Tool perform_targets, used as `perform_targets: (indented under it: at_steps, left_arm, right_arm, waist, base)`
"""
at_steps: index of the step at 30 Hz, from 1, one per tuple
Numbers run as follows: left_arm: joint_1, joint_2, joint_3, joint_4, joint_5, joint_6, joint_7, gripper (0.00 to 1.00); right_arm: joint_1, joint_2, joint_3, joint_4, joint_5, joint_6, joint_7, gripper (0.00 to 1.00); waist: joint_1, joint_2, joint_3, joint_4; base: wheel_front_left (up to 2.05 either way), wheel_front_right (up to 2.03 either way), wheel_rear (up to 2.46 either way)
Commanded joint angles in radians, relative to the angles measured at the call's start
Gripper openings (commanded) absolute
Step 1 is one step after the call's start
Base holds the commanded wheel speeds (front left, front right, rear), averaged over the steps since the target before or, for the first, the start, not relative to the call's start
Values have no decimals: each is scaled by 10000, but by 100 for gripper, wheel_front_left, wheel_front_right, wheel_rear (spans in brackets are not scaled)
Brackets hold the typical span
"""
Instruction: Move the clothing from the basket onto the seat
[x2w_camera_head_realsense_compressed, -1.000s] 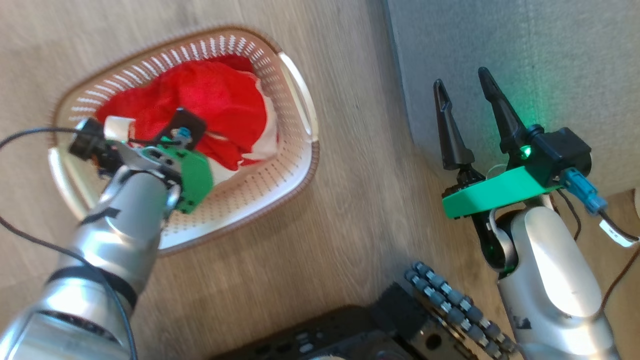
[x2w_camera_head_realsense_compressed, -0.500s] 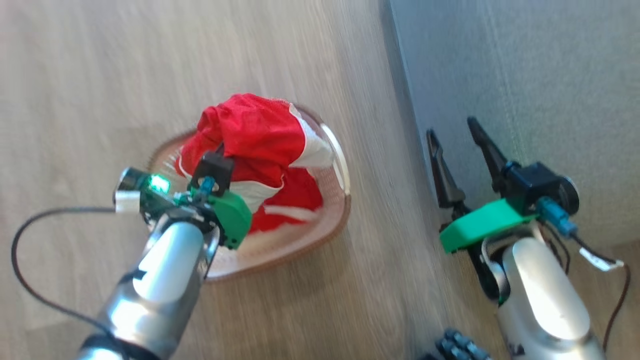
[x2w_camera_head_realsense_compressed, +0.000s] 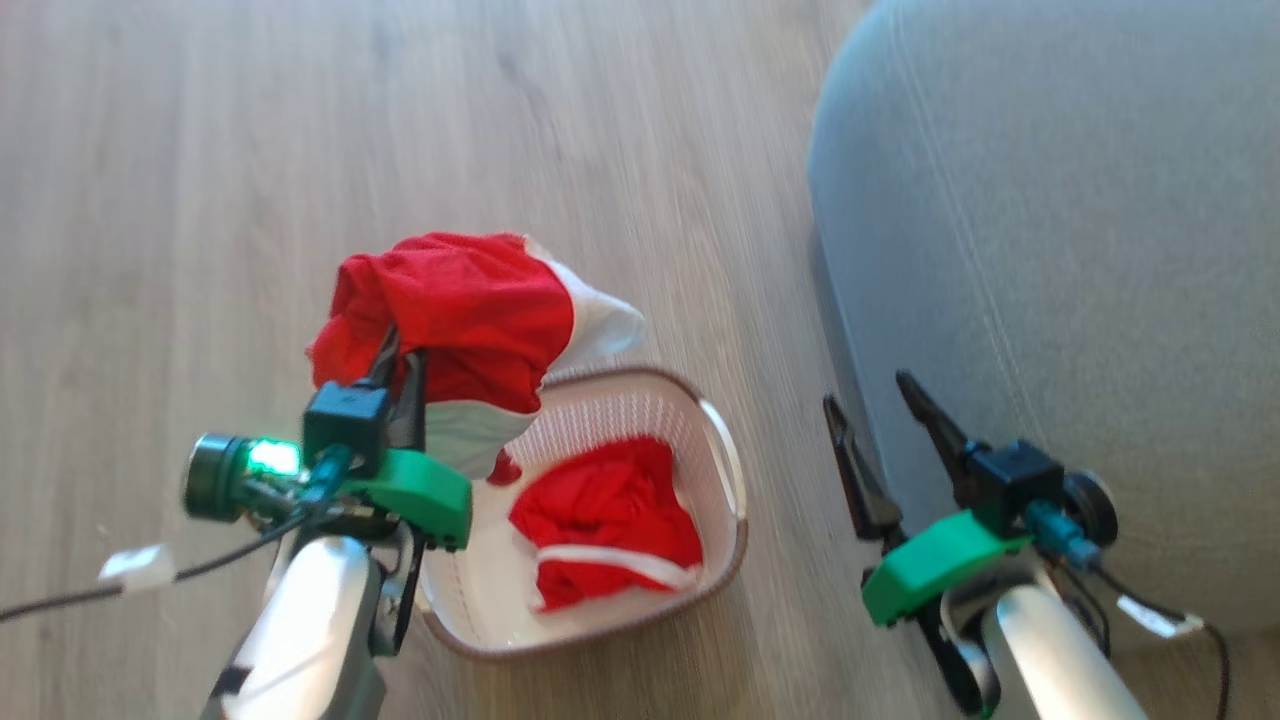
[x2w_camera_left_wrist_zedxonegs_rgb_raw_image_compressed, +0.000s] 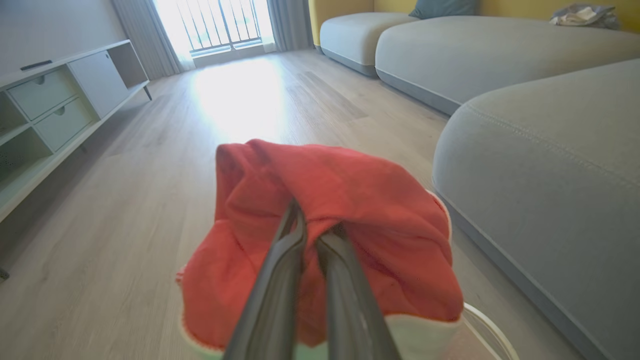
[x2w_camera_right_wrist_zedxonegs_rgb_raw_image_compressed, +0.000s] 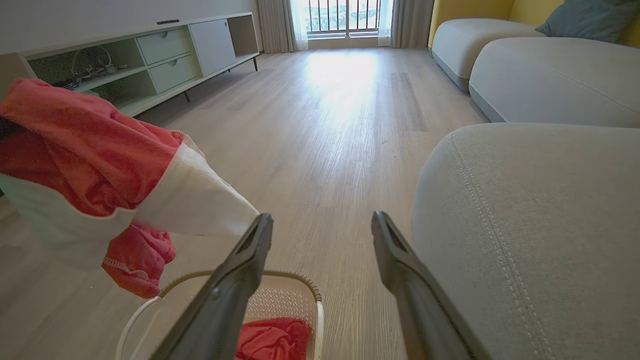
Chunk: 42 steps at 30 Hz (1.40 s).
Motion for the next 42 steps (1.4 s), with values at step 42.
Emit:
perform_targets:
  at_steps: [42]
  left_arm:
    - [218,-652,-254,-5732,-633,-1407,-126,0]
  right_arm:
    - [723,-139,314,-1097,17,69,-65,100]
  waist:
    - [1,-1,-1091,500]
  base:
    - [0,0,0]
